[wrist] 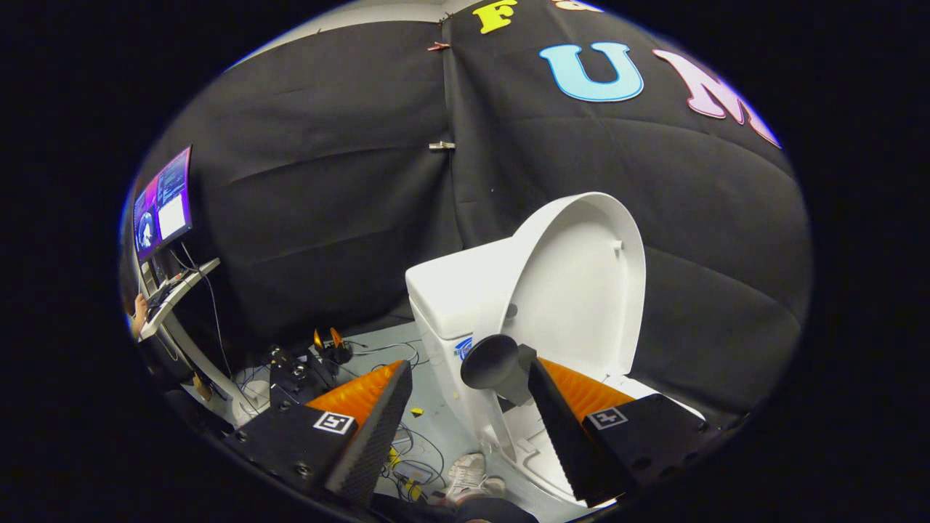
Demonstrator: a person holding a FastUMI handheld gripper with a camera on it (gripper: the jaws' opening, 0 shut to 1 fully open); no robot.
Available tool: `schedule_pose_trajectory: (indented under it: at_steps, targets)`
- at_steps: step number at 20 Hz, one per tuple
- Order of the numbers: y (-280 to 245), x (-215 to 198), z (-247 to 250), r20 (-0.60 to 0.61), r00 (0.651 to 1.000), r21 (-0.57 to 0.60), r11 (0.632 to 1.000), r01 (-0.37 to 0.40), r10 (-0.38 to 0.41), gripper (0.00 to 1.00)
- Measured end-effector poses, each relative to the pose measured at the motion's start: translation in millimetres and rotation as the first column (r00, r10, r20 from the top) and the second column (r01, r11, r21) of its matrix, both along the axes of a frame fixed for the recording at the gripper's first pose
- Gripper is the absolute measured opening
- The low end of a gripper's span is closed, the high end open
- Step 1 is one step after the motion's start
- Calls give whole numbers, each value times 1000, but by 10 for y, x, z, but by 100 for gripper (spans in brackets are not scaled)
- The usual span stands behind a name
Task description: Open the toilet lid.
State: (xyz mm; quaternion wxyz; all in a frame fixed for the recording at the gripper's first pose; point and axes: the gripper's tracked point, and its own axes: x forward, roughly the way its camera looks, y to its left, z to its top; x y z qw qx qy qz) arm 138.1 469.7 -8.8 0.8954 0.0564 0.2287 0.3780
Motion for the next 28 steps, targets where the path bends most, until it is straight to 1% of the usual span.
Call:
schedule_pose_trajectory:
  at_steps: [3,5,8,12,16,19,22,23,24,26,28]
  targets:
    - [-55,-80,67,2,1000,34,999,-3,3,100]
    - [-137,-103,173,38,999,53,999,11,-14,100]
    - [-381,-74,375,125,990,83,995,53,-63,100]
    - [-702,-87,540,158,980,122,987,100,-119,100]
    - [-1264,-120,724,217,956,140,976,167,-195,100]
    - [-1809,-172,784,294,920,122,965,234,-260,100]
    - [-2448,-250,833,392,855,98,940,327,-339,99]
    - [-2648,-276,831,407,837,93,928,360,-366,98]
    - [-2823,-294,833,410,824,100,917,386,-392,99]
    - [-3102,-356,803,387,808,127,893,431,-445,99]
    - [-3423,-378,736,374,779,139,861,490,-504,99]
